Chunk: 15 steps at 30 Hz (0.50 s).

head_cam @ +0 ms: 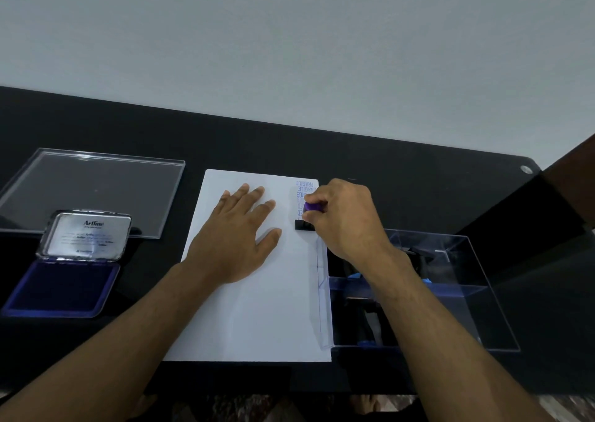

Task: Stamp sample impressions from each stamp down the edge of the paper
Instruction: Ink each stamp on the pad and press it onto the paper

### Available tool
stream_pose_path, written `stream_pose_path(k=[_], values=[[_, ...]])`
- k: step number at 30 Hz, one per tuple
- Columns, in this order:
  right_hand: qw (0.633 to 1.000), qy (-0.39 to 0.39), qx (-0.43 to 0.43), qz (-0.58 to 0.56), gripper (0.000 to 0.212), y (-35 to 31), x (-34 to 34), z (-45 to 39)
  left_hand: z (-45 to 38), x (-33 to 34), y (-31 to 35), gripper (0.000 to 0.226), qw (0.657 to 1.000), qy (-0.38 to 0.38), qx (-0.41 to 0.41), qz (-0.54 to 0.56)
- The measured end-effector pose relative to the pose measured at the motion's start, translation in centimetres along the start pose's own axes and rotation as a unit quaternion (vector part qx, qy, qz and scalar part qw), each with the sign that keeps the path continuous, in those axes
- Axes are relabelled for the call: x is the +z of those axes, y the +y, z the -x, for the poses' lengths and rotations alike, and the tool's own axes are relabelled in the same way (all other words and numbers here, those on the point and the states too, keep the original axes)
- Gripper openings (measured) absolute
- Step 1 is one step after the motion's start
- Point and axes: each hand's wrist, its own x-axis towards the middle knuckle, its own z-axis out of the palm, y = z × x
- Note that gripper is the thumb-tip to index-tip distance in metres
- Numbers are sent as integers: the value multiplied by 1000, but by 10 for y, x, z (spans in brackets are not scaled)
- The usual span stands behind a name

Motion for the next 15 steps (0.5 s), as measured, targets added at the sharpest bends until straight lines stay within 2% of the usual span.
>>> stream_pose_path(k=[15], values=[[1000, -10, 15, -10, 28, -1, -1, 2, 0, -1, 0, 83, 1000, 1, 0, -1]])
